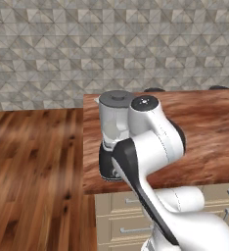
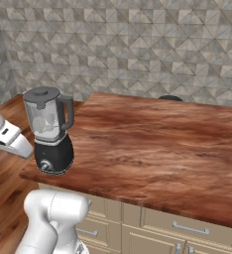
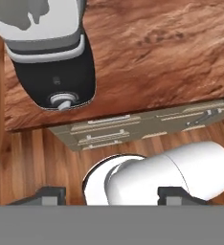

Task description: Grab the garlic and lemon from the fridge, place them in the blender, close the lid, and turn on the blender to create a marinade.

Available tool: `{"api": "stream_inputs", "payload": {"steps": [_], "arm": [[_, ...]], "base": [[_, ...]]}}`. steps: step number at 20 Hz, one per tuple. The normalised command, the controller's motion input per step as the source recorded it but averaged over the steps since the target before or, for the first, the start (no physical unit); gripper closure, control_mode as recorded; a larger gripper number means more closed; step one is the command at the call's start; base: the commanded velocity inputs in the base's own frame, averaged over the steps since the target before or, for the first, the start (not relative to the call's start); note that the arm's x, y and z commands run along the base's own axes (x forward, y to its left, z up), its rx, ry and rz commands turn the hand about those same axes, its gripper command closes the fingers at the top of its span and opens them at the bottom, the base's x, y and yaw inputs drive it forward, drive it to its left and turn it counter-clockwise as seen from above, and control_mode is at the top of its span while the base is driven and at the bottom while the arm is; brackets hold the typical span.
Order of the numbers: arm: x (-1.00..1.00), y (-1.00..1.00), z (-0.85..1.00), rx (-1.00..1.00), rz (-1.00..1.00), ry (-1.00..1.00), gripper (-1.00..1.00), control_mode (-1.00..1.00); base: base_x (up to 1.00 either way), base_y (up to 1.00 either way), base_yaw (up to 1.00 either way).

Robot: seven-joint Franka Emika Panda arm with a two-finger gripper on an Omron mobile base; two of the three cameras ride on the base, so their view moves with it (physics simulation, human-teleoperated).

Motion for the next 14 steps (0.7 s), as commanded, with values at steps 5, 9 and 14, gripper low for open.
{"api": "stream_inputs", "payload": {"steps": [5, 9, 14], "arm": [[0.01, 0.0, -0.18, 0.0, 0.02, 0.0, 1.0, -1.0], [0.01, 0.0, -0.18, 0.0, 0.03, 0.0, 1.0, -1.0], [0.19, 0.0, -0.08, 0.01, 0.02, 0.0, 1.0, -1.0]], "base": [[0.0, 0.0, 0.0], [0.0, 0.0, 0.0], [0.0, 0.0, 0.0]]}}
